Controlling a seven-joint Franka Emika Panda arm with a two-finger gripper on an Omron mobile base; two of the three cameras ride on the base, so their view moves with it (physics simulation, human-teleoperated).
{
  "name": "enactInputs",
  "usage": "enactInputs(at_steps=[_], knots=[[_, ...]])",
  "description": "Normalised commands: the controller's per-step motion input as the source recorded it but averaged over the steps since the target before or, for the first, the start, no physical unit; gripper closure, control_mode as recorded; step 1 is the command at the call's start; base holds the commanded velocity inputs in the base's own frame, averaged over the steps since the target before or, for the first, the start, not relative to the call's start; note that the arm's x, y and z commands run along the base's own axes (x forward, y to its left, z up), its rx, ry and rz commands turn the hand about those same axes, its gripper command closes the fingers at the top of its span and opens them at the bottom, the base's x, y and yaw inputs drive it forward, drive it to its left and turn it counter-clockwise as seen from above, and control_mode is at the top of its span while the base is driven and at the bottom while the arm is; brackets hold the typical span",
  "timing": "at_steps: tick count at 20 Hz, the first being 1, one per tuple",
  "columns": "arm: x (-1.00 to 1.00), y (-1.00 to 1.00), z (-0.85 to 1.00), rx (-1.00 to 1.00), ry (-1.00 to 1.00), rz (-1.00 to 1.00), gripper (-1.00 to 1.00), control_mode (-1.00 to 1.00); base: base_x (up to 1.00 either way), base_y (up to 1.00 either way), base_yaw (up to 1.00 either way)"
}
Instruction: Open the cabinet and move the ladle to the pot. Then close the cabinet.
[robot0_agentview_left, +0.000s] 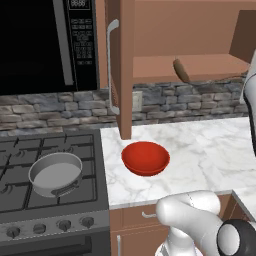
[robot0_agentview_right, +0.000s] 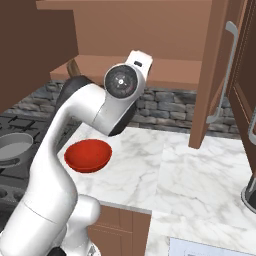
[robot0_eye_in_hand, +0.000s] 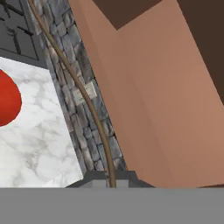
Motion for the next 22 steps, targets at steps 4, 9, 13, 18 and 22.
enactInputs(at_steps=[4,9,13,18,22], knots=[[-0.72,0.09,0.00,-0.10,0.03,0.00,1.00,-1.00,0.00,0.00,0.00],[-0.67,0.06,0.00,-0.08,0.01,0.00,1.00,-1.00,0.00,0.00,0.00],[-0.52,0.01,0.00,-0.07,0.00,0.00,1.00,-1.00,0.00,0.00,0.00],[-0.36,0.20,0.00,-0.13,0.00,0.00,1.00,-1.00,0.00,0.00,0.00],[-0.34,0.22,0.00,-0.14,0.00,0.00,1.00,-1.00,0.00,0.00,0.00]])
